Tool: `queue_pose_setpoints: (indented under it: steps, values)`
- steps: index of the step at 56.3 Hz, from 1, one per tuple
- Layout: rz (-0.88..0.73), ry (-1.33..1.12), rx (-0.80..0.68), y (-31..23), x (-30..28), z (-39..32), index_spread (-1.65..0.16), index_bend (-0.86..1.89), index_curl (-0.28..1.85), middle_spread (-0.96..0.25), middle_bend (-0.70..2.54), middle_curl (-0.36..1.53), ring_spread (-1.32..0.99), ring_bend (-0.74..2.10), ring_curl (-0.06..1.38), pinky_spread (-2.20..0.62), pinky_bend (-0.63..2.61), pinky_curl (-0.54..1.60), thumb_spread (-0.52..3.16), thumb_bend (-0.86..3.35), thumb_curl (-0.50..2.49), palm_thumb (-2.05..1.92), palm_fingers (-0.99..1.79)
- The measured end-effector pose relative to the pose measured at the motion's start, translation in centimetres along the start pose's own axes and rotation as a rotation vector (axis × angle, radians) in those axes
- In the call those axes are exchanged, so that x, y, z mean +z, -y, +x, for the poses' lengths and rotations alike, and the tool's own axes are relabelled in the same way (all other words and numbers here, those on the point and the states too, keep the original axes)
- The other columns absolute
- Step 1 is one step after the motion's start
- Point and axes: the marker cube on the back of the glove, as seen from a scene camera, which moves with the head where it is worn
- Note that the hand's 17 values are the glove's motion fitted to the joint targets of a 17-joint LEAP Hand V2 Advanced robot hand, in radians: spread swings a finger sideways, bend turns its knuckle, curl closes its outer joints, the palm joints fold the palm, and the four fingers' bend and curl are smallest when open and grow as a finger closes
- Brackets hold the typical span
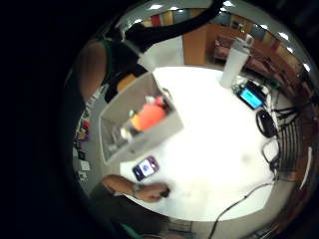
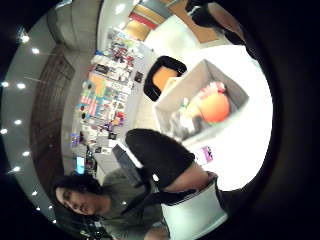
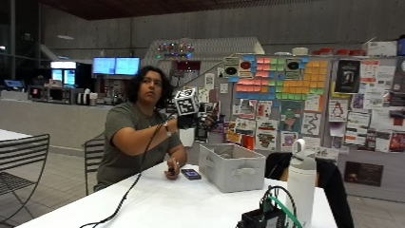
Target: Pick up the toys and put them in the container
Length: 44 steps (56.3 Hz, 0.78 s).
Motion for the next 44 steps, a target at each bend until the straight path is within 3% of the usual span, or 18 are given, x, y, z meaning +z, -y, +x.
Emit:
queue_pose_setpoints:
  steps: [6,19,36,44]
  values:
    - [-0.023,-0.148,-0.014,-5.6,1.7,1.9,-0.37,0.21,0.36,-0.15,0.47,0.51,-0.21,0.79,0.3,-0.03,0.82,0.29,1.07,-0.07,0.17,-0.11,0.36]
    - [0.001,-0.207,0.063,-12.9,5.1,6.7,-0.39,0.25,0.41,-0.19,0.5,0.51,-0.26,0.8,0.32,-0.07,0.77,0.3,1.16,-0.06,0.16,-0.09,0.42]
    - [0.034,-0.295,0.073,-15.1,10.0,9.7,-0.4,0.24,0.43,-0.24,0.54,0.51,-0.32,0.83,0.32,-0.13,0.7,0.29,1.22,-0.06,0.16,-0.08,0.53]
    - [0.101,-0.337,0.082,-16.0,11.0,10.6,-0.4,0.28,0.46,-0.23,0.37,0.47,-0.33,0.87,0.33,-0.14,0.73,0.31,1.23,-0.06,0.16,-0.08,0.47]
